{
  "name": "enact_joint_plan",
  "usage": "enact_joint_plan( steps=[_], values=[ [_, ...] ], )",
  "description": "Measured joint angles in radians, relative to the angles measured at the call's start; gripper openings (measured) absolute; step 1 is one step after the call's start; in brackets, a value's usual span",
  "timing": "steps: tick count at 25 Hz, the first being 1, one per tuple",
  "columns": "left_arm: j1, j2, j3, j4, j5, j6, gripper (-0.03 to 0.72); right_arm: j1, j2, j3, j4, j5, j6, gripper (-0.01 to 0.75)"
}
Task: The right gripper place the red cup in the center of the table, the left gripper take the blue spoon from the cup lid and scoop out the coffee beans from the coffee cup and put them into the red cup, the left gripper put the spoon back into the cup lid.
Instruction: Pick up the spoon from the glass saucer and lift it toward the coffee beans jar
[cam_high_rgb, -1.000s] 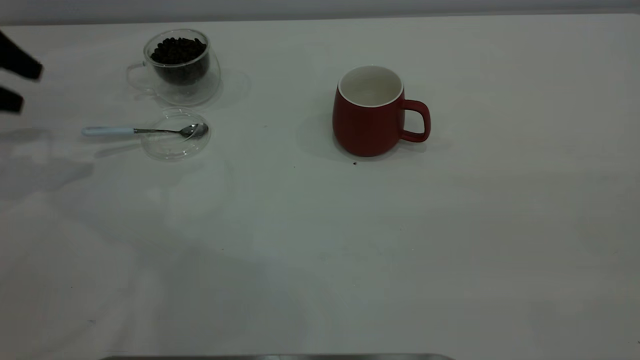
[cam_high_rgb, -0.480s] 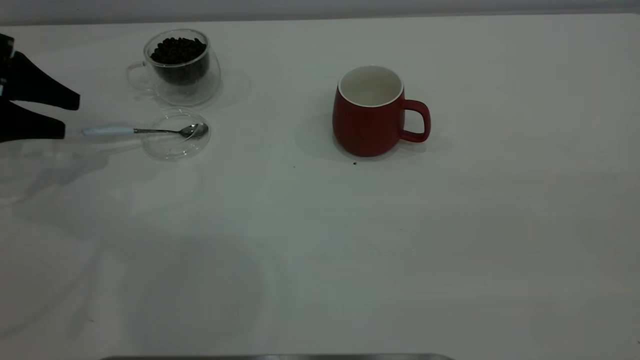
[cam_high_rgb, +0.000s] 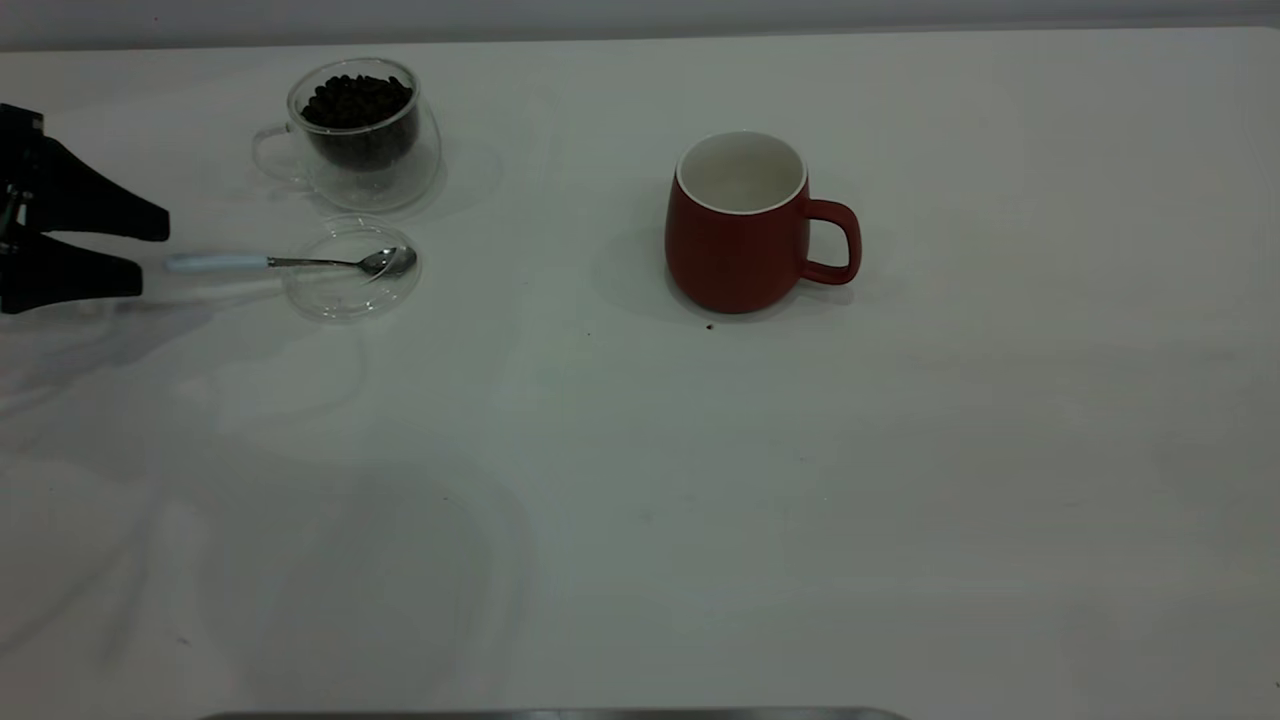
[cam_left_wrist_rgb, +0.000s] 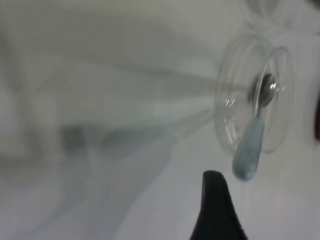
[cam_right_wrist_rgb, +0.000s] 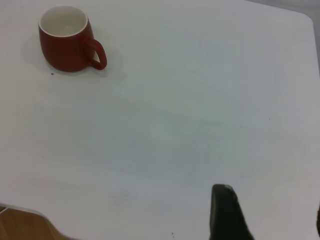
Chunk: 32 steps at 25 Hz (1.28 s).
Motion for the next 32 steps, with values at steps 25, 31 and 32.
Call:
enact_joint_plan(
  steps=[25,31,32],
  values=[
    [0.0,0.069,-0.001,-0.145,0.073,0.126,0.464,0.0,0.0,0.0,0.0,-0.001,0.0,0.459],
    [0.0,0.071,-0.001,-0.134,0.077,0.125,0.454,0.0,0.0,0.0,0.0,-0.001,0.0,0.459],
    [0.0,0.076,-0.001,-0.134,0.082,0.125,0.454,0.0,0.0,0.0,0.0,-0.001,0.0,0.459]
  ],
)
